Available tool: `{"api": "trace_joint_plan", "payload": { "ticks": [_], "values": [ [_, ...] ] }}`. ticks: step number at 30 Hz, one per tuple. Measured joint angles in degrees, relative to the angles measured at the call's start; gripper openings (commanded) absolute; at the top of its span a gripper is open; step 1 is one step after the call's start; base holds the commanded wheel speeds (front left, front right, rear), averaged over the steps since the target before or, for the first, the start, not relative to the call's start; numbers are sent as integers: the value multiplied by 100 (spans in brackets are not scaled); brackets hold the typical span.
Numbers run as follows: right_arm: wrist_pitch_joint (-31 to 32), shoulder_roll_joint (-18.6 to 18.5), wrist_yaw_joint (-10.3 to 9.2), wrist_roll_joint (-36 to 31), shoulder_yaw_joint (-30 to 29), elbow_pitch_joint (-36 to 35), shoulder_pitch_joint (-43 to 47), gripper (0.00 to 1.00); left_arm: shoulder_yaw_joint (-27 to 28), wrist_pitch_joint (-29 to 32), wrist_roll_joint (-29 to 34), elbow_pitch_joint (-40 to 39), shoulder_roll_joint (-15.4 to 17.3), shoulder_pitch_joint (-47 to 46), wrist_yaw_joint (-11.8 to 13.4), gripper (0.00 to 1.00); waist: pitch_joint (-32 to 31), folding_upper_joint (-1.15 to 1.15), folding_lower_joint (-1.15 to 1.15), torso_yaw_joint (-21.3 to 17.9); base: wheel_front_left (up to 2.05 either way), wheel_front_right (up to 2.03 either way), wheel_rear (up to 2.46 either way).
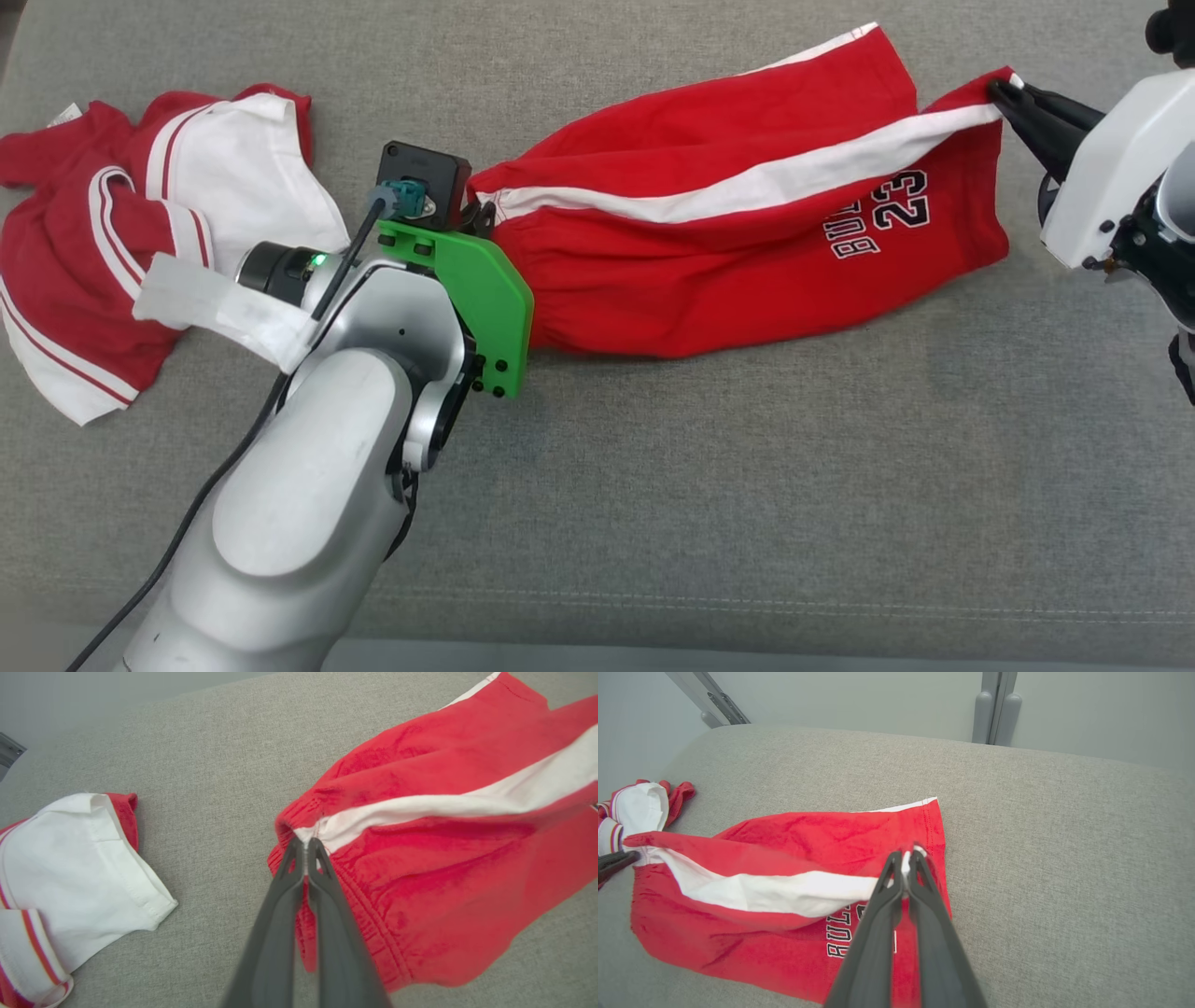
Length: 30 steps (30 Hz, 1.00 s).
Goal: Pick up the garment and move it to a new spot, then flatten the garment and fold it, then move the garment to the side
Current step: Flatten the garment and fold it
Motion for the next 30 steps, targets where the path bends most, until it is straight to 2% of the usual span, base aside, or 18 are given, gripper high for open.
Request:
{"api": "trace_joint_plan", "payload": {
  "ticks": [2, 3, 19, 20, 21, 22, 23, 28, 30],
  "values": [
    [-198, -5, 0, -31, 114, 200, -160, 0, 19, -84, -10, 149, -63, -78, 8, 0, 53, 0, 0, 37, 0, 0, 0],
    [-553, 48, 0, -103, 241, 627, -518, 0, 91, -279, -55, 430, -193, -234, 45, 0, 139, 0, 0, 90, 0, 0, 0],
    [-1610, 430, 0, -397, 726, 2323, -1491, 0, 172, -749, -204, 1354, -447, -622, 40, 0, 290, 0, 0, 209, 0, 0, 0],
    [-1672, 448, 0, -405, 732, 2425, -1533, 0, 175, -780, -220, 1389, -474, -638, 29, 27, 299, 0, 0, 217, 0, 0, 0],
    [-1755, 469, 0, -430, 722, 2522, -1574, 18, 174, -878, -225, 1419, -497, -653, 22, 82, 307, 0, 0, 226, 0, 0, 0],
    [-1833, 500, 0, -455, 702, 2627, -1624, 84, 175, -922, -226, 1458, -516, -681, 21, 100, 315, 0, 0, 235, 0, 0, 0],
    [-1931, 536, 0, -464, 677, 2721, -1668, 100, 172, -956, -229, 1495, -531, -705, -2, 100, 320, 0, 0, 246, 0, 0, 0],
    [-2268, 679, 0, -510, 713, 3096, -1827, 100, 179, -1303, -244, 1655, -564, -808, -65, 100, 310, 0, 0, 302, 0, 0, 0],
    [-2431, 714, -1, -566, 689, 3240, -1883, 100, 167, -1521, -241, 1670, -560, -828, -162, 100, 281, 0, 0, 317, 0, 0, 0]
  ]
}}
